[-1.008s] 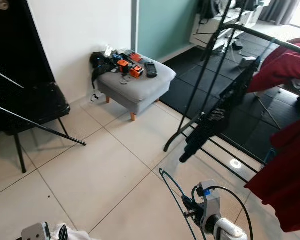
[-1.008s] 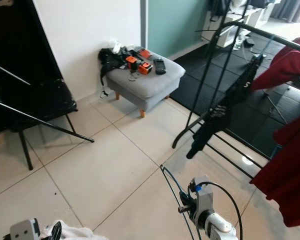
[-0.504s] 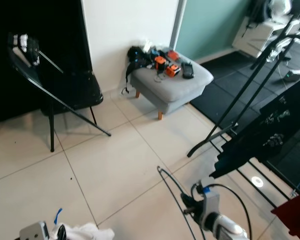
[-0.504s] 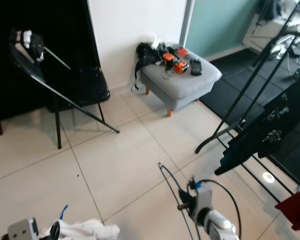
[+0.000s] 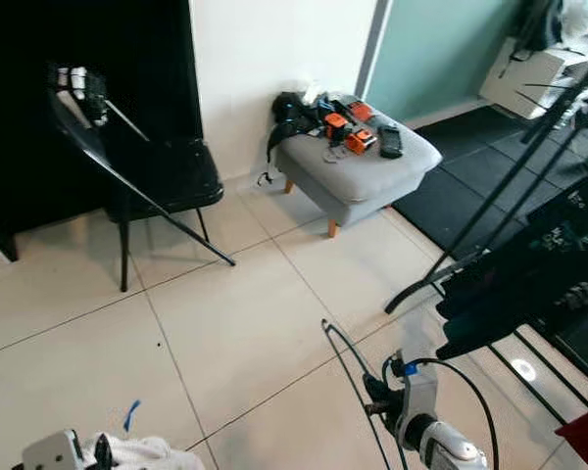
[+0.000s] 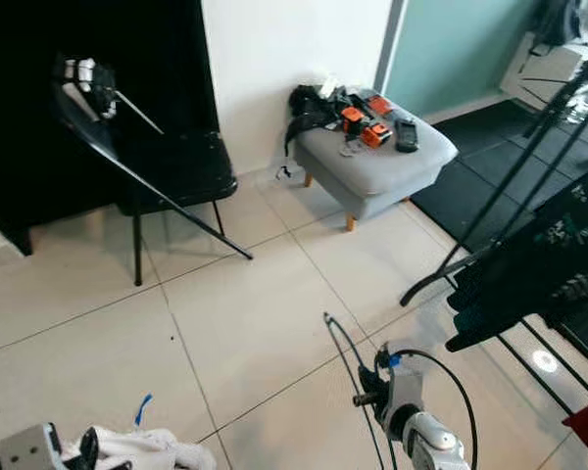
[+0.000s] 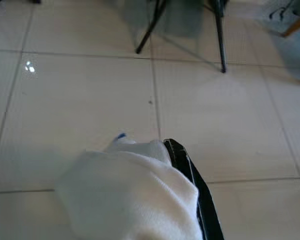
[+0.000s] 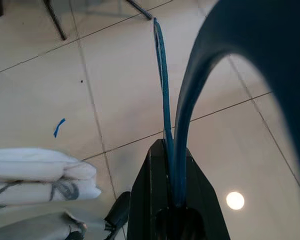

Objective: Hang hanger

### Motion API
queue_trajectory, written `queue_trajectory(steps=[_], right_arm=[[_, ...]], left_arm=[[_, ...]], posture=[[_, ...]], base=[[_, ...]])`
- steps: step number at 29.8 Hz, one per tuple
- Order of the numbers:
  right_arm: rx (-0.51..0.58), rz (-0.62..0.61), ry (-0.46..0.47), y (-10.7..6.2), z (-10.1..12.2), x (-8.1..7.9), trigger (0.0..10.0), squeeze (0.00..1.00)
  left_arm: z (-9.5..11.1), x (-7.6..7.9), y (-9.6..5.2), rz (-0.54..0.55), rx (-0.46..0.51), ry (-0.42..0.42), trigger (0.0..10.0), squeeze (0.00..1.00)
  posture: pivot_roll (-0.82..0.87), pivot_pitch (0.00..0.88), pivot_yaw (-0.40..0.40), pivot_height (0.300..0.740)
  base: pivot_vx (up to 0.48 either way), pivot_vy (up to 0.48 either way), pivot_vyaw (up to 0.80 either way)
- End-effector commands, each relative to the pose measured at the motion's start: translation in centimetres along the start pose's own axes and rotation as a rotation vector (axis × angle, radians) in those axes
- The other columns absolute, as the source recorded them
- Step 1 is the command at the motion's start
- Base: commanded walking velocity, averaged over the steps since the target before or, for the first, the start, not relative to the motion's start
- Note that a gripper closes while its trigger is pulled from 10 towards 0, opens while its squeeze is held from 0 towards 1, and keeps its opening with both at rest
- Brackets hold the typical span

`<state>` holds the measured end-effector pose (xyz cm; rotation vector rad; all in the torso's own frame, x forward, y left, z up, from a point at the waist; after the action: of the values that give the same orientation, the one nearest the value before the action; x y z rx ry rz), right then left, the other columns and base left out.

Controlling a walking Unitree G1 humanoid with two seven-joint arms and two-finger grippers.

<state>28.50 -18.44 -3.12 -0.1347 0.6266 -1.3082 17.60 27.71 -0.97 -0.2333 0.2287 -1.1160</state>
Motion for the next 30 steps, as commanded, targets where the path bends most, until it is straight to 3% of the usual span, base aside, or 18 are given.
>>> queue_trajectory(steps=[1, 10, 30], right_arm=[[0.0, -0.026, 0.04, -0.3, -0.6, 0.3, 10.0, 0.0], [-0.006, -0.012, 0.015, -0.2, -0.4, 0.1, 10.0, 0.0], [-0.007, -0.013, 0.011, 0.0, -0.2, 0.0, 10.0, 0.0]], left_arm=[[0.6, -1.2, 0.3, 0.006, 0.005, -0.015, 10.0, 0.0], [0.7, 0.1, 0.8, -0.068, 0.007, -0.005, 10.0, 0.0], [0.6, 0.0, 1.3, -0.11, -0.005, 0.009, 10.0, 0.0]], posture=[[0.04, 0.161, -0.098, 0.74], [0.04, 0.161, -0.096, 0.74], [0.04, 0.168, -0.099, 0.74]], base=[[0.0, 0.0, 0.49], [0.0, 0.0, 0.48], [0.0, 0.0, 0.48]])
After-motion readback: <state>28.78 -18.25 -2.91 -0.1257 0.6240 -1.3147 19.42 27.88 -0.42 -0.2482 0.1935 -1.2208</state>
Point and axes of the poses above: a point about 5 cm out from each wrist's last joint towards the gripper, its own y axis pointing out of the wrist towards the gripper, its own z axis along the axis of the wrist's last joint, x = y × z, the point moved 4 cm from there along y, pointing out of the wrist towards the gripper, and after that the axes turned 12 degrees about y, right-handed, at the moved point
